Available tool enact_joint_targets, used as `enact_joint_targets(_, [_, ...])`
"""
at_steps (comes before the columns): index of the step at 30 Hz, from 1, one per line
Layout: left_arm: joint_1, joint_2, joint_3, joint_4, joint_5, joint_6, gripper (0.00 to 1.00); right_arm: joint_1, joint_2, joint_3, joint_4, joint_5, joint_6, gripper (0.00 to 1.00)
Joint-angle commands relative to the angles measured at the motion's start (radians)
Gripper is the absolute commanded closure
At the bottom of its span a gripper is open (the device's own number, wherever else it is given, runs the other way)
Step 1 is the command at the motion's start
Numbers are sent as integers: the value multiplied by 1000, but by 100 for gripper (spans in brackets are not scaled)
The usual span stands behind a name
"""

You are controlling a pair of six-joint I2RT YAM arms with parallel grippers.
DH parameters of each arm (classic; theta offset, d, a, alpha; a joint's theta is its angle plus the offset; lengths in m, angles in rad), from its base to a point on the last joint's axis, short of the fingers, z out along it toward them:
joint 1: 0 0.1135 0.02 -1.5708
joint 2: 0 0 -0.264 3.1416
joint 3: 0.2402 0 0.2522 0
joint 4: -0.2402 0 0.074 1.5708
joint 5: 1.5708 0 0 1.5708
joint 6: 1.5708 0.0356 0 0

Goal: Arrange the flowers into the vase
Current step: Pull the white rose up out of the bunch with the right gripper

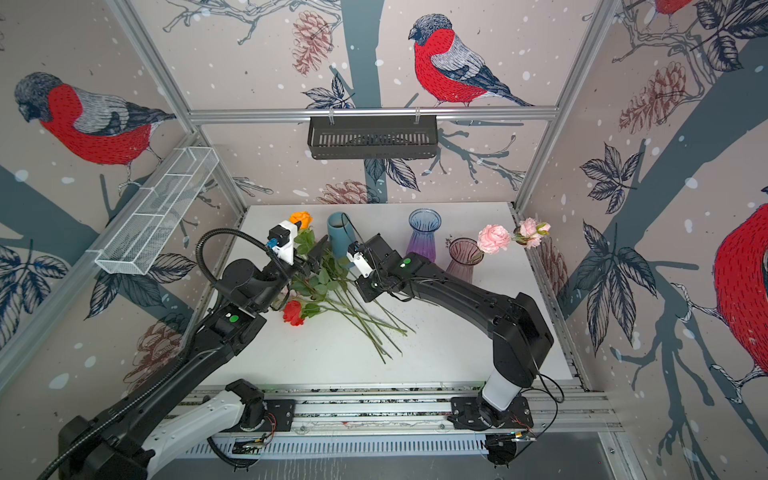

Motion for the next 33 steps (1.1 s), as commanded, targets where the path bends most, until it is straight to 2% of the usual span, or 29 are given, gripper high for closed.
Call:
enact_joint_targets(1, [1,-3,-2,55,6,4,24,8,-15,7,11,1,28,98])
enact_joint_targets(6, [1,-3,-1,56,9,3,25,8,-92,53,24,53,22,98])
enact_joint_targets(9, [1,-5,-1,57,8,3,25,7,-142,14,93,48,22,99])
enact_joint_targets(13, [1,-6,-1,57,3,6,25,12,-111,8,81,-8,45,99])
enact_joint_targets(17, [1,-10,-4,56,-5,9,25,29,-81,67,8,34,40,99])
enact_joint_targets(23, [1,-13,-4,57,-5,9,25,46,-135,11,92,46,39,99])
enact_joint_targets(29, [1,-10,-6,58,-7,6,25,52,-84,48,1,63,38,99])
enact_joint_targets(31, [1,-5,-3,54,24,4,34,51,-117,40,21,79,37,99])
enact_joint_targets(33, [1,-3,2,48,78,-2,38,49,-149,41,28,103,26,99])
